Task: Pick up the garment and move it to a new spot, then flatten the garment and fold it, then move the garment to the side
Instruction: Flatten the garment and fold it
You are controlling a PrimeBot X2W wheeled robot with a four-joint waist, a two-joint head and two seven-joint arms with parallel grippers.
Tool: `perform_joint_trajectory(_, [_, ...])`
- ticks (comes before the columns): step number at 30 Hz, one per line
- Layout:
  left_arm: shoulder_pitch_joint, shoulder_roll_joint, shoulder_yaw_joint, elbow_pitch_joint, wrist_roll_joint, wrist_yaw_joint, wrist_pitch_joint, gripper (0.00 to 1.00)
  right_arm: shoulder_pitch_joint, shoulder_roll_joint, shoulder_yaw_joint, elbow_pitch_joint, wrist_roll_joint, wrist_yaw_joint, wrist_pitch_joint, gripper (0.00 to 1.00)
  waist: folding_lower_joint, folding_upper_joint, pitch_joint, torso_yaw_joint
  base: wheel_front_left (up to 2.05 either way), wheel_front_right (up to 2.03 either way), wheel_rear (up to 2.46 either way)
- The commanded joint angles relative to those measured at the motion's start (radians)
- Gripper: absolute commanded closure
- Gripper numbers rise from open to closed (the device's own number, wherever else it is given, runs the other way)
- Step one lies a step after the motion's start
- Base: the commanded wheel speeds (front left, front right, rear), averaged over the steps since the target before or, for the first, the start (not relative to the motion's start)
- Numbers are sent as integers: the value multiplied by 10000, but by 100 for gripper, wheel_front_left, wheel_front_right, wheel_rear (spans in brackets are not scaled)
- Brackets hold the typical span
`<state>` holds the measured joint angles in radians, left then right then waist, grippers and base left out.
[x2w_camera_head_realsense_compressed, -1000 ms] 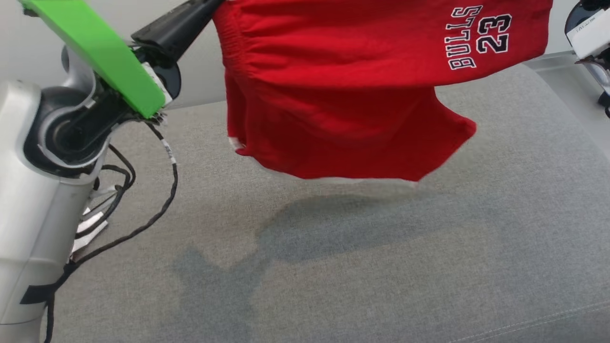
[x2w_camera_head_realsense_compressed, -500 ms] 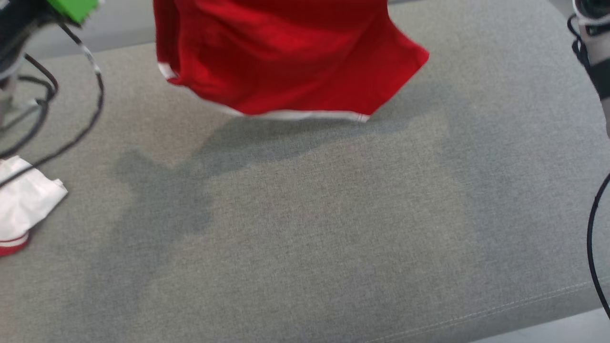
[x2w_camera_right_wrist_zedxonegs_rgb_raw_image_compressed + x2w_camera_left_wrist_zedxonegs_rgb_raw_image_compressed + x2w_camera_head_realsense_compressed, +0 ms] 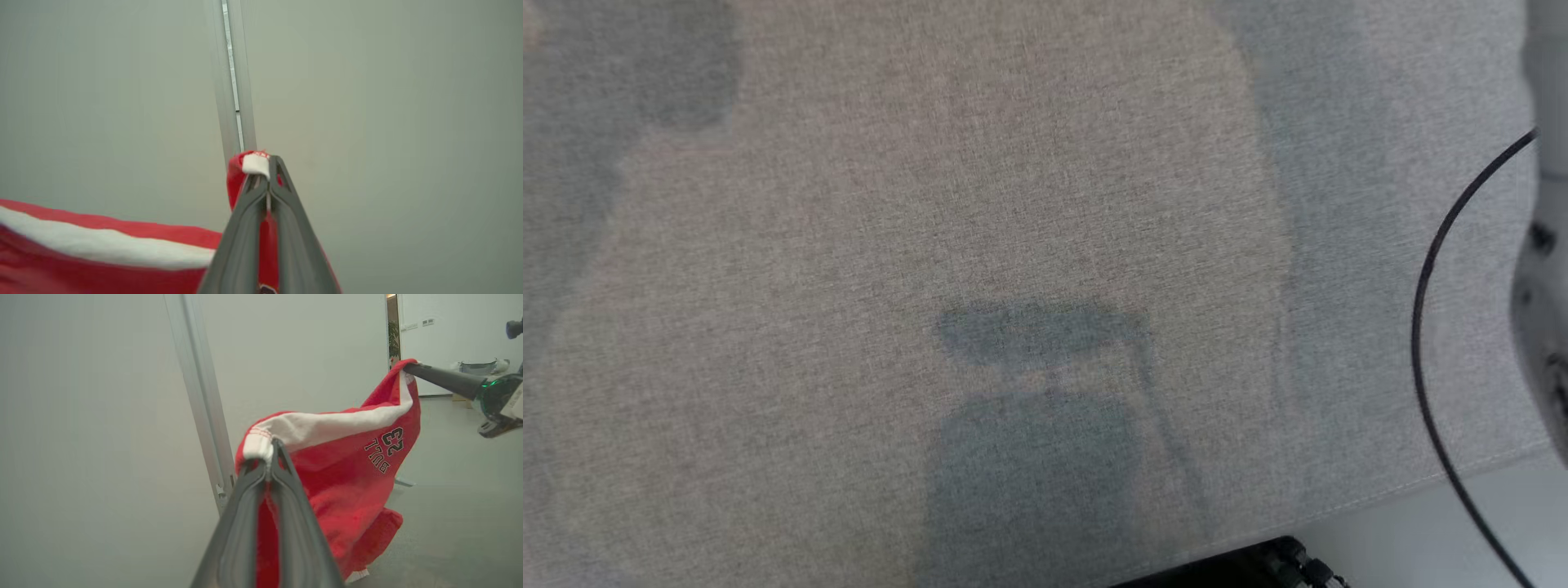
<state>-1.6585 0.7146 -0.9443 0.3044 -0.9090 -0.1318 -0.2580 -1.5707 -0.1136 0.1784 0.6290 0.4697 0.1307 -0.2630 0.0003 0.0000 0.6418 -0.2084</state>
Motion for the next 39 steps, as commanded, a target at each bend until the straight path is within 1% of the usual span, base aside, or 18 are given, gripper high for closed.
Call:
perform_joint_trajectory(1, [210, 200, -87, -23, -109, 22, -80, 100, 580, 98, 115, -211, -221, -1, -28, 100, -3, 0, 1769, -353, 0, 0, 0])
perform_joint_trajectory(3, [405, 211, -91, -155, -195, 22, -87, 100, 813, 137, 175, -370, -235, -1, -29, 100, -3, 0, 1811, -351, 0, 0, 0])
perform_joint_trajectory(5, [901, 228, 16, -463, -391, 22, -71, 100, 1394, 162, 286, -657, -296, -1, -30, 100, -3, 0, 1842, -314, 0, 0, 0])
perform_joint_trajectory(7, [1548, 183, 171, -887, -596, 22, -73, 100, 2104, 57, 311, -1010, -263, -1, -29, 100, -3, 0, 1774, -212, 0, 0, 0])
perform_joint_trajectory(9, [2409, 170, 84, -1510, -678, 22, -73, 100, 2827, -194, 351, -1465, -240, -1, -32, 100, -3, 0, 1549, -82, 0, 0, 0])
perform_joint_trajectory(11, [3255, 331, -1, -2050, -654, 22, -71, 100, 3658, -474, 356, -1896, -110, -1, -31, 100, -3, 0, 1215, 38, 0, 0, 0])
perform_joint_trajectory(15, [5025, 536, -386, -2658, -415, 22, -67, 100, 5552, -1132, 391, -2566, 156, -1, -31, 100, -3, 0, 431, 277, 0, 0, 0])
perform_joint_trajectory(17, [5797, 462, -406, -2660, -237, 22, -68, 100, 6479, -1486, 394, -2789, 282, -1, -31, 100, -3, 0, 44, 393, 0, 0, 0])
perform_joint_trajectory(22, [7470, 134, -540, -2418, 337, 22, -69, 100, 8593, -2082, 397, -3126, 419, -1, -32, 100, -3, 0, -856, 545, 0, 0, 0])
perform_joint_trajectory(27, [8986, -307, -143, -2107, 768, 22, -69, 100, 10227, -2397, 555, -3348, 381, -1, -30, 100, -3, 0, -1662, 614, 0, 0, 0])
perform_joint_trajectory(33, [10672, -651, 409, -2273, 1174, 22, -69, 100, 11922, -2489, 331, -3730, 577, -3, -31, 100, -3, 0, -2562, 711, 0, 0, 0])
perform_joint_trajectory(39, [12186, -901, 964, -2470, 1651, 22, -70, 100, 13741, -2359, -524, -4566, 515, -9, -33, 100, -3, 0, -3294, 873, 0, 0, 0])
